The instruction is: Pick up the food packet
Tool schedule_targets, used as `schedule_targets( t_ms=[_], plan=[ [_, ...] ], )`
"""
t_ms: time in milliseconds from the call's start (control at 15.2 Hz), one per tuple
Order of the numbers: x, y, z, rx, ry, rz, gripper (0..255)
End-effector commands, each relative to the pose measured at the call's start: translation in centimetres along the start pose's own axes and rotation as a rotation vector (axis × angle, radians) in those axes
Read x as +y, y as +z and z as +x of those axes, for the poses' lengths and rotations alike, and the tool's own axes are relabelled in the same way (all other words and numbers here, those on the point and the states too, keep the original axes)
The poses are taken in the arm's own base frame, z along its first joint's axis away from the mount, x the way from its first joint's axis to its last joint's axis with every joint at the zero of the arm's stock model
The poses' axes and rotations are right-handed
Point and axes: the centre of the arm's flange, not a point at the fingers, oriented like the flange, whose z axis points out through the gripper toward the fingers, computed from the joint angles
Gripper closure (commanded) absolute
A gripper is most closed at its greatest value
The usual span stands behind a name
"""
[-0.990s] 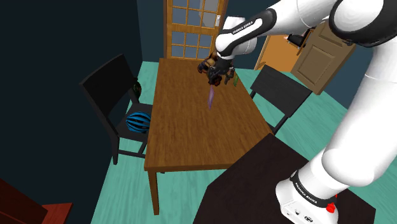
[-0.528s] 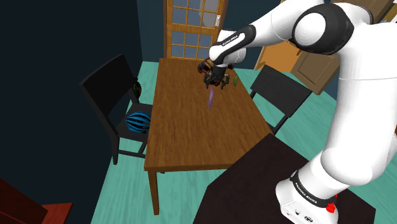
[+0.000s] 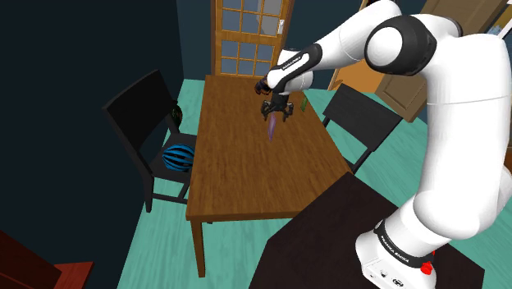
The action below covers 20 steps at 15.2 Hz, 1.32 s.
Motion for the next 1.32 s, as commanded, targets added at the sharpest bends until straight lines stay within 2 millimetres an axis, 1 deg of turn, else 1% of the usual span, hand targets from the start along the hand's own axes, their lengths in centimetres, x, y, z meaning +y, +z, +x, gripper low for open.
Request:
schedule_targets(
  t_ms=[0,594,1254],
  plan=[
    [0.0,0.2,0.0,0.000,0.000,0.000,255],
    [0.0,0.2,0.0,0.000,0.000,0.000,255],
    [0.0,-5.1,0.1,0.000,0.000,0.000,255]
  ],
)
